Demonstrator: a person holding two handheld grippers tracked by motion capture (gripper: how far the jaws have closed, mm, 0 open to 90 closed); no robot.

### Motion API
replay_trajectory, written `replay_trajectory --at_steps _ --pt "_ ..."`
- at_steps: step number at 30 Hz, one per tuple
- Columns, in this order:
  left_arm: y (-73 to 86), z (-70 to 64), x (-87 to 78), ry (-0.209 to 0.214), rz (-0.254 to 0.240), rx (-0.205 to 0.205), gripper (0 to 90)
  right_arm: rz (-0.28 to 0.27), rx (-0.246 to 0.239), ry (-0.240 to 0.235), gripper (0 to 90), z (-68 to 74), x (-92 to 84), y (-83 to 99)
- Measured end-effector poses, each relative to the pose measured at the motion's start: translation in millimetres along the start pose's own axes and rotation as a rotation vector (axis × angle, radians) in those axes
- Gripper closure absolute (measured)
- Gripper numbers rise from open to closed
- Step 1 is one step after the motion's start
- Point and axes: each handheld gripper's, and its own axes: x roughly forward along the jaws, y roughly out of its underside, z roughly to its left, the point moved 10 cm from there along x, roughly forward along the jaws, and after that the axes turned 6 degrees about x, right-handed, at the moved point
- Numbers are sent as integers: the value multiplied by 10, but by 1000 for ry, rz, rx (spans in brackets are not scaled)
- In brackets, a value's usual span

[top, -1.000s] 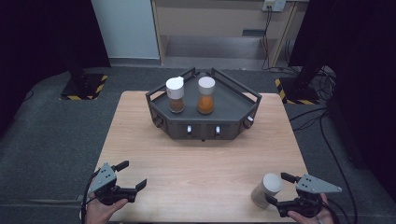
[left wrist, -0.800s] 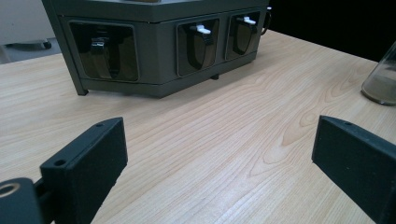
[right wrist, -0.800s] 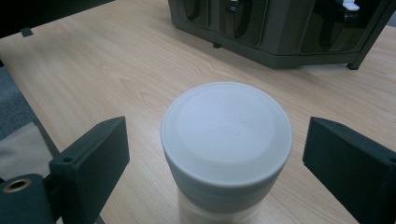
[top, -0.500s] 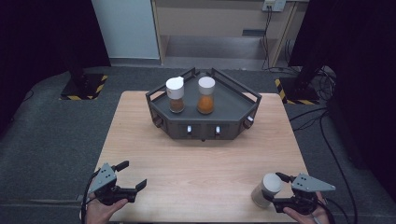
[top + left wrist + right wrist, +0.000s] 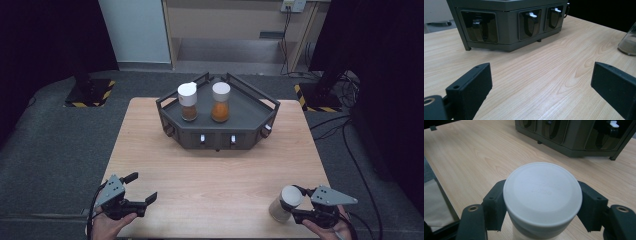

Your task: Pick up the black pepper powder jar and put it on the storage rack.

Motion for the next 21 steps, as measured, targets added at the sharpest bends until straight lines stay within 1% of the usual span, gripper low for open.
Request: replay_trajectory --at_steps 3,10,14,18,21 --pt "0 0 0 0 0 0 29 9 0 -7 343 -17 11 -23" --pt "3 3 -3 -2 -1 -2 29 30 -28 -24 343 -41 86 -108" --pt "6 3 -8 -2 -2 -4 29 17 -19 -36 343 -96 125 -163" --pt "4 0 -5 -1 0 -1 29 6 -15 -53 343 -173 164 -256" --pt "6 2 -4 -1 0 -3 29 8 -33 -69 343 -220 203 -352"
